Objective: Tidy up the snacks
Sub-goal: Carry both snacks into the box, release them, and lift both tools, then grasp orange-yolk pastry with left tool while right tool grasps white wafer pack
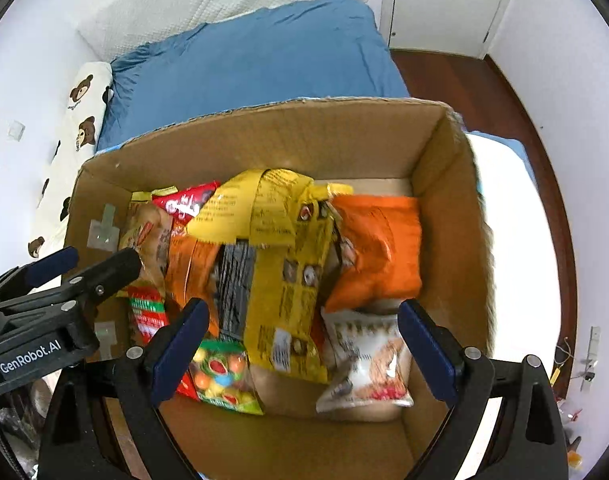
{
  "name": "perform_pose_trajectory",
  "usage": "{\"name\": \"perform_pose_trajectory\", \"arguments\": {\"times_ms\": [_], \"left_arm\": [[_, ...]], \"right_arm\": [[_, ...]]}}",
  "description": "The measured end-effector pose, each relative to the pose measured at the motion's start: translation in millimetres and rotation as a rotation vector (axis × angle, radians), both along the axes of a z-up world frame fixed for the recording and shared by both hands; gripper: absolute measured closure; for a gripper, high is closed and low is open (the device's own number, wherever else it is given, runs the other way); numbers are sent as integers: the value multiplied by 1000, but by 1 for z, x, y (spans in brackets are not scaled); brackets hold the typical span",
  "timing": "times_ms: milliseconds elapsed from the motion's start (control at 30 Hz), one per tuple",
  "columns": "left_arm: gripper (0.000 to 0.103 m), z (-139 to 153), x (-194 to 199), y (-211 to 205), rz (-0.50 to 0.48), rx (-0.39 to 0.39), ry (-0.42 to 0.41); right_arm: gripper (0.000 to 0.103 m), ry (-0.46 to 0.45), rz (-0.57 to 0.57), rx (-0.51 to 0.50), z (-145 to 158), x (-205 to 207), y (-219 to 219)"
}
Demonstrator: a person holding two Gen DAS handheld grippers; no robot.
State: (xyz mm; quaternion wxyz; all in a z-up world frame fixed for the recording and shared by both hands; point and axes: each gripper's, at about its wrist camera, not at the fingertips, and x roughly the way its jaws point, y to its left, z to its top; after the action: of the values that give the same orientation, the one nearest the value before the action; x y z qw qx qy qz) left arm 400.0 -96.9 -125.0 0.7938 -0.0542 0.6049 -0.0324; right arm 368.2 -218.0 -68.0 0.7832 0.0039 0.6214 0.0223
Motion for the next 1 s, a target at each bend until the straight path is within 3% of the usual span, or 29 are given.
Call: {"name": "perform_pose_trajectory", "arguments": {"times_ms": [533,1000], "left_arm": [[7,79,-123,-3,-17,51,-274],[7,122,-215,-1,-9,60,-414]], "right_arm": [[6,-228,54,-28,80,-123,-2],[6,-344,65,1,127,-218,-6]]}}
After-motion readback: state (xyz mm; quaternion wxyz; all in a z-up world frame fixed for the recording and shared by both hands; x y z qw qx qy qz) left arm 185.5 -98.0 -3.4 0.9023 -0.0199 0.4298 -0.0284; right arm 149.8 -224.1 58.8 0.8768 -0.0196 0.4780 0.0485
